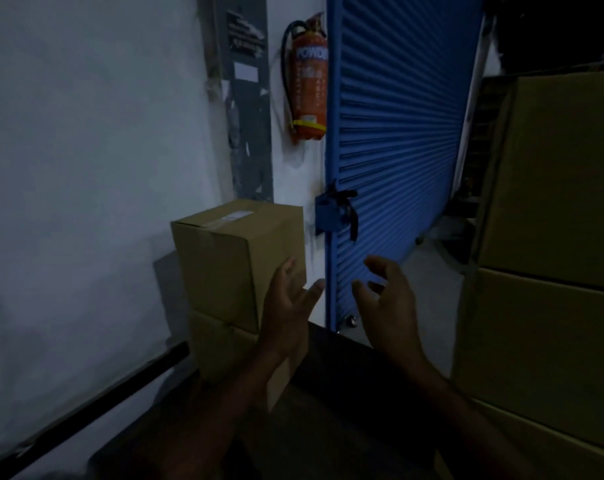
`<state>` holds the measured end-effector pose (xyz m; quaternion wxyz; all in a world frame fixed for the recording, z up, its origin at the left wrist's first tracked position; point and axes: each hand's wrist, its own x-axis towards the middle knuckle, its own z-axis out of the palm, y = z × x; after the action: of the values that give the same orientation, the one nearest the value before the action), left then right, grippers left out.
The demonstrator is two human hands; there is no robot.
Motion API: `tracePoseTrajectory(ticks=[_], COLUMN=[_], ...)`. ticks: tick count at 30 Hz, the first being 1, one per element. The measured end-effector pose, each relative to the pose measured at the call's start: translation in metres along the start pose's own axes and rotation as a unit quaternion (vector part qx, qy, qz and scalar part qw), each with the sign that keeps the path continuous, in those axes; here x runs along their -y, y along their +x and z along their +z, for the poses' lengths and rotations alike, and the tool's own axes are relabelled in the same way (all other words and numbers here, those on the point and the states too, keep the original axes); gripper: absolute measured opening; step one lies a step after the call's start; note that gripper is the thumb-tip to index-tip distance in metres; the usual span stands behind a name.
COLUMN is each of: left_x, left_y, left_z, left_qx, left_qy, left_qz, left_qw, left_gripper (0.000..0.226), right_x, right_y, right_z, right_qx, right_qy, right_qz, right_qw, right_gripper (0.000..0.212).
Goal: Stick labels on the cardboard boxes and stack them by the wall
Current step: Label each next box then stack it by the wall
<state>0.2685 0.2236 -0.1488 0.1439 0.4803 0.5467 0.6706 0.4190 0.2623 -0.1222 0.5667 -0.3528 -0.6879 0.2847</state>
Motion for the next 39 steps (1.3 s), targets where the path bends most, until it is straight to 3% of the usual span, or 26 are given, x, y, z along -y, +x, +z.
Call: tracePoseTrajectory(ticks=[8,12,16,19,23,30,33,39], left_x=[0.038,0.052,0.075,0.094,0.116,0.124,0.11,0.058], left_y=[0.075,0.13,0.191,0.233,0.267,0.276,0.263,0.2], left_z=[-0.104,-0.159,-0.201,-0.219,-0.232,-0.248,-0.25,-0.235], left_qx=[-0.031,-0.107,-0.179,-0.186,-0.114,-0.096,-0.092,-0.118], left_qy=[0.025,0.065,0.142,0.175,0.182,0.17,0.176,0.124], left_qz=[0.039,0.079,0.059,-0.003,-0.081,-0.156,-0.139,-0.082], left_qw=[0.998,0.989,0.972,0.967,0.973,0.968,0.97,0.982], left_gripper=[0.067,0.069,0.069,0.079,0.075,0.058,0.054,0.047], right_x=[0.016,0.022,0.02,0.023,0.026,0.021,0.027,0.051], right_y=[0.027,0.054,0.078,0.087,0.091,0.088,0.082,0.04], right_z=[0.136,0.196,0.241,0.264,0.278,0.284,0.279,0.229], right_qx=[0.025,0.003,-0.017,-0.016,-0.015,0.0,-0.002,-0.026], right_qy=[0.048,0.061,0.078,0.072,0.036,0.036,0.039,0.042], right_qz=[0.076,0.125,0.183,0.204,0.19,0.218,0.227,0.167], right_qw=[0.996,0.99,0.98,0.976,0.981,0.975,0.973,0.985], right_gripper=[0.037,0.041,0.048,0.059,0.031,0.037,0.039,0.023])
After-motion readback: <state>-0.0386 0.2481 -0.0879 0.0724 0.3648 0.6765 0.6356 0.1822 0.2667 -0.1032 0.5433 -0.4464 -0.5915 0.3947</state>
